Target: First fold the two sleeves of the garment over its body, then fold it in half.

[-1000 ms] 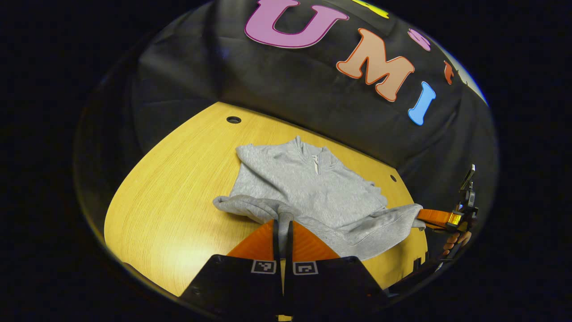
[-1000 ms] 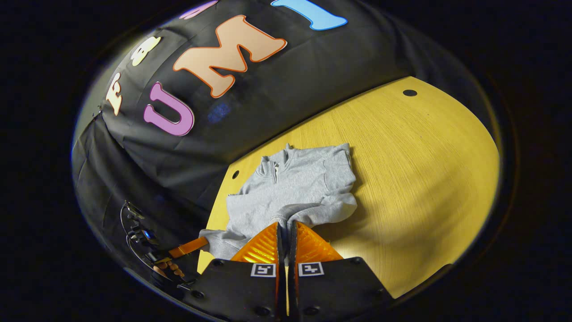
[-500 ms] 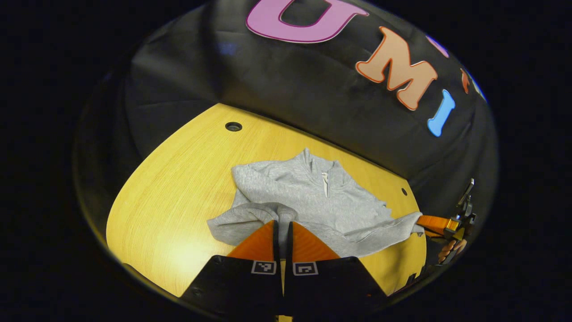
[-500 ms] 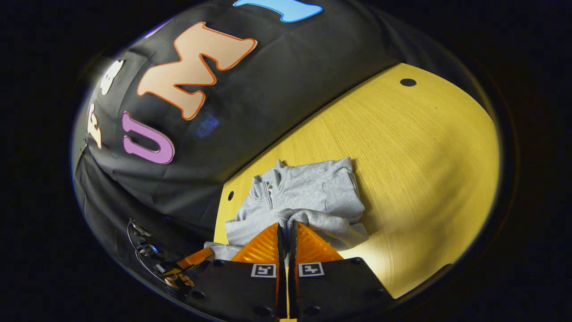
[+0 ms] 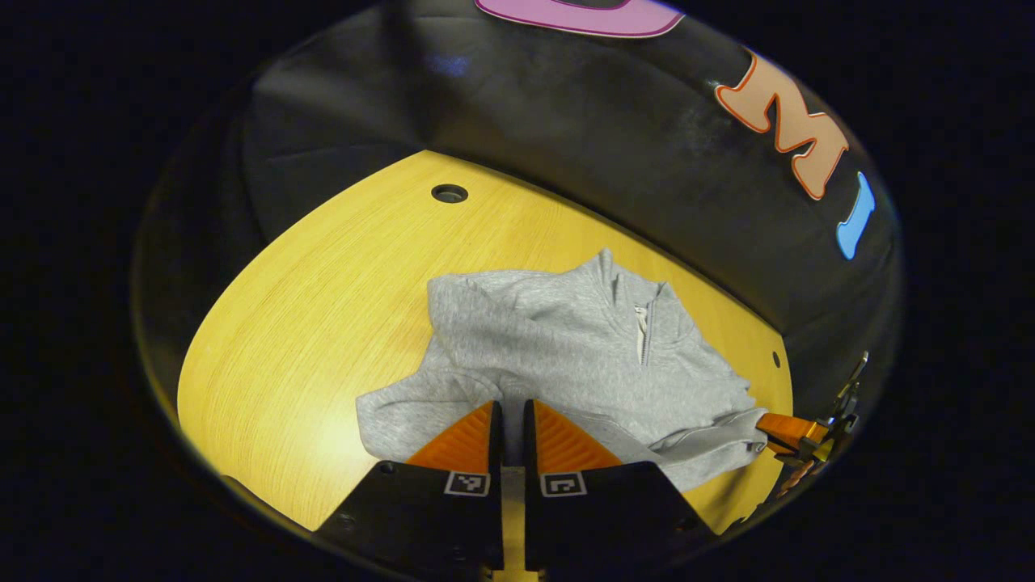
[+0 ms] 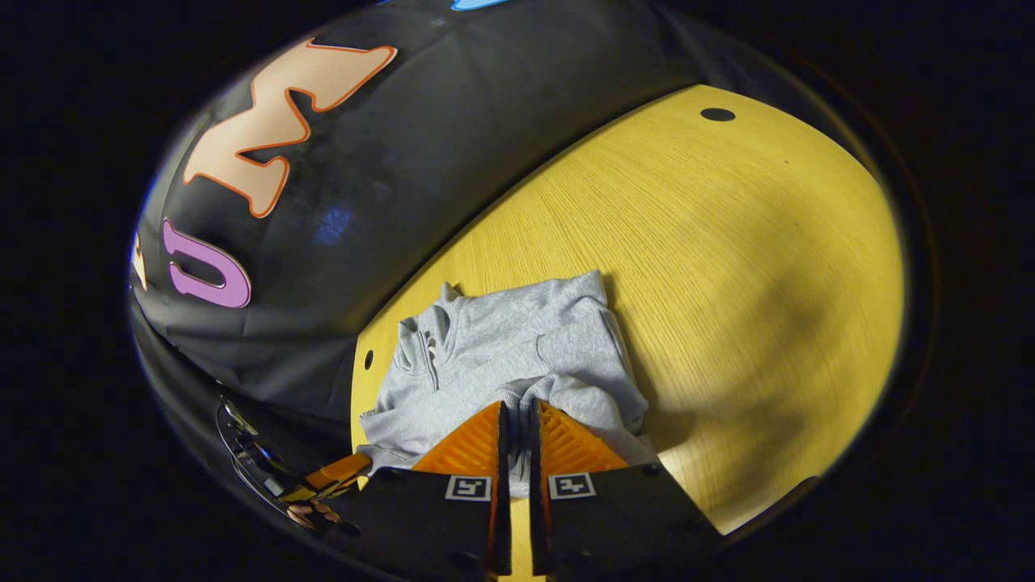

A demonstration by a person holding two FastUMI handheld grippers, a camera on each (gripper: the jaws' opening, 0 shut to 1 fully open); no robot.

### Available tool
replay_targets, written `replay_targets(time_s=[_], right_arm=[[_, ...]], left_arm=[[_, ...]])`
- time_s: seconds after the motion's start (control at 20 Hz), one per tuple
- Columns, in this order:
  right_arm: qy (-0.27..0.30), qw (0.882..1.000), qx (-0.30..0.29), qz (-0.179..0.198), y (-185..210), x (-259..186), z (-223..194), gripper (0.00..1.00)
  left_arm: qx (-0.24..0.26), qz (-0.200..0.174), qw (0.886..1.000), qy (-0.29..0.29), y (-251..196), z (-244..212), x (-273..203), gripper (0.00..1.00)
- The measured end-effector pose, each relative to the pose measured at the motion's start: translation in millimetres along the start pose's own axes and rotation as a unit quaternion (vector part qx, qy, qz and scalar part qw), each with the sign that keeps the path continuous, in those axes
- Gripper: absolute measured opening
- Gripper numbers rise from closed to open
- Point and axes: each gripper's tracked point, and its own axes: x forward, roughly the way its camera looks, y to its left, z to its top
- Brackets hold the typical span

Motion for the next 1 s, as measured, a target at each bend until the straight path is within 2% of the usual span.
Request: replay_targets(time_s=[0.05, 0.1, 0.15, 0.25, 0.4, 0.45, 0.5, 0.8, 0.9, 1.0], right_arm=[[-0.002, 1.0, 0.002, -0.001, 0.6, 4.8, 2.0, 0.1], [-0.005, 1.0, 0.003, 0.003, 2.8, 3.8, 5.0, 0.17], [-0.012, 1.0, -0.001, 0.0, 3.3, 0.2, 10.6, 0.2], [-0.026, 1.0, -0.015, 0.002, 6.4, 3.7, 16.9, 0.33], [-0.044, 0.998, -0.04, 0.003, 12.8, -6.8, 21.7, 1.0], [-0.056, 0.997, -0.056, 0.001, 12.6, -9.5, 24.2, 0.93], [-0.069, 0.995, -0.073, -0.001, 14.3, -14.5, 25.9, 0.98], [-0.141, 0.979, -0.151, -0.003, 32.9, -59.0, 37.1, 0.98], [-0.173, 0.967, -0.184, -0.011, 35.8, -78.8, 40.8, 0.98], [-0.213, 0.949, -0.234, -0.021, 40.8, -103.3, 45.2, 0.97]], left_arm=[[0.001, 0.003, 1.0, -0.001, -1.1, 1.7, 2.0, 0.11], [0.004, 0.006, 1.0, -0.005, -1.3, 4.1, 3.8, 0.15], [0.01, 0.009, 1.0, -0.013, -1.3, 8.3, 3.7, 0.17], [0.024, 0.005, 0.999, -0.034, -5.5, 18.8, 3.0, 0.33], [0.051, 0.02, 0.997, -0.061, -5.0, 28.7, -4.2, 0.98], [0.062, 0.032, 0.995, -0.075, -1.3, 33.4, -9.6, 0.96], [0.071, 0.04, 0.992, -0.094, 0.4, 41.1, -14.5, 0.96], [0.123, 0.066, 0.973, -0.181, -0.6, 65.7, -66.1, 0.95], [0.136, 0.064, 0.968, -0.202, -6.1, 66.7, -85.4, 0.95], [0.15, 0.062, 0.962, -0.22, -8.8, 66.2, -104.9, 0.95]])
